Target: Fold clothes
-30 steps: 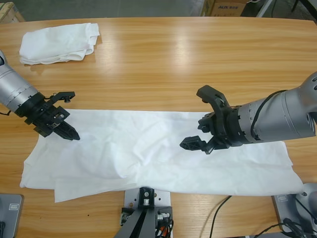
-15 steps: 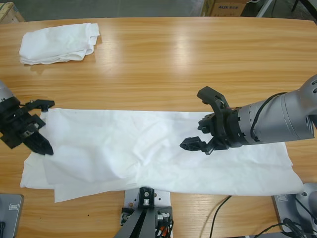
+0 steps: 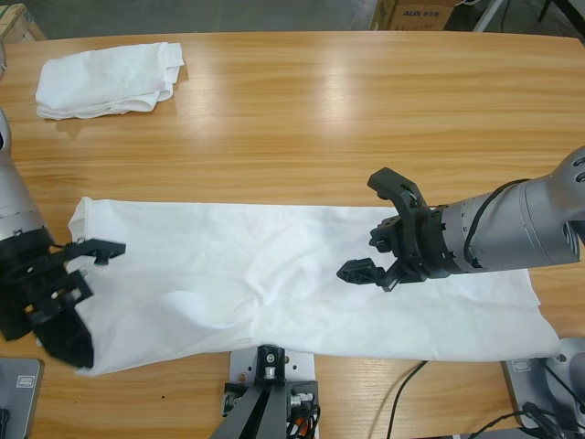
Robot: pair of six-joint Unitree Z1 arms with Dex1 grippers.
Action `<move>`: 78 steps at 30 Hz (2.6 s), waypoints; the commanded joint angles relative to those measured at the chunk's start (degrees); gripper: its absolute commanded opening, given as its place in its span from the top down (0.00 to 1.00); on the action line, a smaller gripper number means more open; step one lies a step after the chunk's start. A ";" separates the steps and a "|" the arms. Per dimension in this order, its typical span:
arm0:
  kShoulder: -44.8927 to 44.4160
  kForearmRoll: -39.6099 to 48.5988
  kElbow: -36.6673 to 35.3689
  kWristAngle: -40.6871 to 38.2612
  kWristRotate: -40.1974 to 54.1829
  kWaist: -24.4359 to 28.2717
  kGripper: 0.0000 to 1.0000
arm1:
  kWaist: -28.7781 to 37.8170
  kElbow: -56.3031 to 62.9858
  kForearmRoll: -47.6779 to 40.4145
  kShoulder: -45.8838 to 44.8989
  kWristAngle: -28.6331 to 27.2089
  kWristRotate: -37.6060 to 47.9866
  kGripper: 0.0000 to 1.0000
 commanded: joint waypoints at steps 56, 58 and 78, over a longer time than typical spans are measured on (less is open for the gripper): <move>4.86 -16.93 -9.09 11.92 -14.52 -17.54 1.00 | -0.51 8.89 -4.96 -3.65 -0.36 4.97 0.16; 4.23 -17.79 -8.24 11.92 -14.36 -17.54 1.00 | -0.53 8.93 -4.97 -3.61 -0.36 4.97 0.16; 0.33 -19.92 -7.01 8.23 -12.27 -27.60 1.00 | -0.49 10.42 -8.56 -1.63 -0.38 5.49 0.16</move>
